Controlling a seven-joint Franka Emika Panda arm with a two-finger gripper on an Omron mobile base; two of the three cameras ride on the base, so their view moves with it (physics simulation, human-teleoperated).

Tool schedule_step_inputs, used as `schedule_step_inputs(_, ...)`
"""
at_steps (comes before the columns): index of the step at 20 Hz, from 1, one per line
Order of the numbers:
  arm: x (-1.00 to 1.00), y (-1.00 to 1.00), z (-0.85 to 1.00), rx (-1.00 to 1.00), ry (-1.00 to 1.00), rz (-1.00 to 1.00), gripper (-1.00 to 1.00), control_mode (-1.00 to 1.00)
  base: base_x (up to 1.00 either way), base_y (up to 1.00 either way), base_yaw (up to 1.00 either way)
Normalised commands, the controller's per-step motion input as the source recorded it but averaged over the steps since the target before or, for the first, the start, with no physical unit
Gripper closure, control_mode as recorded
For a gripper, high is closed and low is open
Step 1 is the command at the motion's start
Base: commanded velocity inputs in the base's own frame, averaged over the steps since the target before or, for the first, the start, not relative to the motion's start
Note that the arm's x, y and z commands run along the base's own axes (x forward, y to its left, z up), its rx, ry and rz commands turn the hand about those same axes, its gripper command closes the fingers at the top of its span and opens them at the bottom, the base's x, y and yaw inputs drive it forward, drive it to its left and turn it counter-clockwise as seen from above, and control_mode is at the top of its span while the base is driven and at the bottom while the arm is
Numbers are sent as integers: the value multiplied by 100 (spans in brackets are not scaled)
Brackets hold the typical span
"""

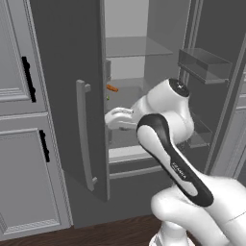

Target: Grab a lemon wedge from the fridge and one ice cube from the ice bowl, and put them in the glass of lemonade.

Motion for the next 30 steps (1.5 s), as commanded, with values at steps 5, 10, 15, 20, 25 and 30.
schedule_step_inputs(5, 43, -94, 8, 29, 1, 3, 100, -100, 0, 0, 0)
schedule_step_inputs(10, 99, -3, -6, 11, 7, 14, 100, -100, 0, 0, 0)
schedule_step_inputs(15, 97, 0, -16, 2, 7, 8, 100, -100, 0, 0, 0)
schedule_step_inputs(20, 86, 0, -2, 0, 6, 5, 100, -100, 0, 0, 0)
schedule_step_inputs(25, 51, 19, -4, 0, 3, 2, 100, -100, 0, 0, 0)
schedule_step_inputs(30, 21, 59, -10, 0, 0, 4, -100, -100, 0, 0, 0)
